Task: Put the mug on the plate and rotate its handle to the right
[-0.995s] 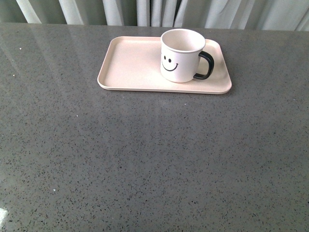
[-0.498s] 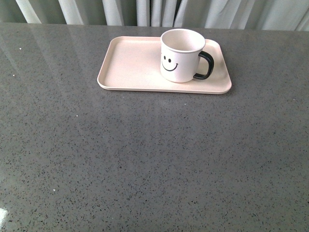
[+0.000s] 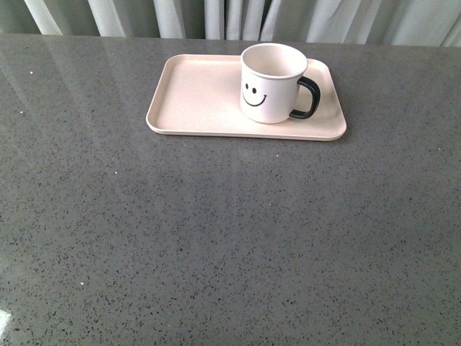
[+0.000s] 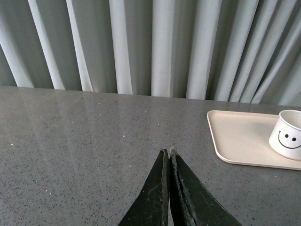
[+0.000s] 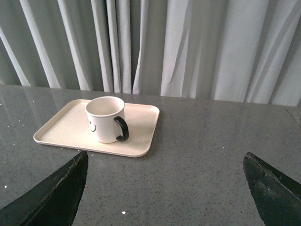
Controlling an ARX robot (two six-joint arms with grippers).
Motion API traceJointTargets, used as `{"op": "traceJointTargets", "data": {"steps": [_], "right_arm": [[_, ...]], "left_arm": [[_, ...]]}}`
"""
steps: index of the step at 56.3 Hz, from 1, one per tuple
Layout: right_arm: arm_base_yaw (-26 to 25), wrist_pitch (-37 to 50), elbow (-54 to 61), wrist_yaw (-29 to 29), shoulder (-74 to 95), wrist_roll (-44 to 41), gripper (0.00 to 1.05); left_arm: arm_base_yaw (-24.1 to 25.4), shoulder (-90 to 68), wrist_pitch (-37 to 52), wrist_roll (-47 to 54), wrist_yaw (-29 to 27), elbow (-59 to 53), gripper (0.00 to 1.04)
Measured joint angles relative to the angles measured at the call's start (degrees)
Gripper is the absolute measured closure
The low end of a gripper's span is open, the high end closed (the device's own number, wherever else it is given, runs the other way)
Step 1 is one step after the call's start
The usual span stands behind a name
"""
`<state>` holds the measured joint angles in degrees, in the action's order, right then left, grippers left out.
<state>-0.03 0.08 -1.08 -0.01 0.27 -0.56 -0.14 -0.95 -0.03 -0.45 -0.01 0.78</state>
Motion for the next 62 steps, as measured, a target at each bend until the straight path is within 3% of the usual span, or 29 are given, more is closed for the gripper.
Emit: {"op": "traceJointTargets", "data": {"steps": [11, 18, 29, 32, 35, 37, 42, 49, 62], "right_arm": [[0.0, 0.0, 0.0, 0.0, 0.0, 0.0, 0.09], [0.0, 0.0, 0.0, 0.0, 0.0, 0.0, 0.09], [0.0, 0.0, 0.0, 0.0, 0.0, 0.0, 0.09], [-1.0, -4.7, -1.8, -3.5, 2.4, -0.8, 0.09], [-5.2, -20.4, -10.0, -11.7, 15.9, -3.6, 0.09], [-7.2, -22.8, -13.1, -13.6, 22.9, -4.6, 0.09], [-10.8, -17.2, -19.6, -13.8, 38.1, -7.2, 0.09], [-11.6, -8.2, -28.8, -13.6, 55.5, -8.1, 0.09], [-5.5, -5.3, -50.4, -11.0, 86.4, -6.9, 0.09]], "left_arm": [[0.0, 0.0, 0.0, 0.0, 0.0, 0.0, 0.73], [0.0, 0.0, 0.0, 0.0, 0.0, 0.0, 0.46], [0.0, 0.0, 0.0, 0.0, 0.0, 0.0, 0.16], [0.0, 0.0, 0.0, 0.0, 0.0, 0.0, 0.09], [0.0, 0.0, 0.0, 0.1, 0.1, 0.0, 0.10], [0.0, 0.0, 0.0, 0.1, 0.0, 0.0, 0.10], [0.0, 0.0, 0.0, 0.1, 0.0, 0.0, 0.09], [0.0, 0.0, 0.0, 0.1, 0.0, 0.0, 0.09], [0.0, 0.0, 0.0, 0.1, 0.0, 0.0, 0.09]]}}
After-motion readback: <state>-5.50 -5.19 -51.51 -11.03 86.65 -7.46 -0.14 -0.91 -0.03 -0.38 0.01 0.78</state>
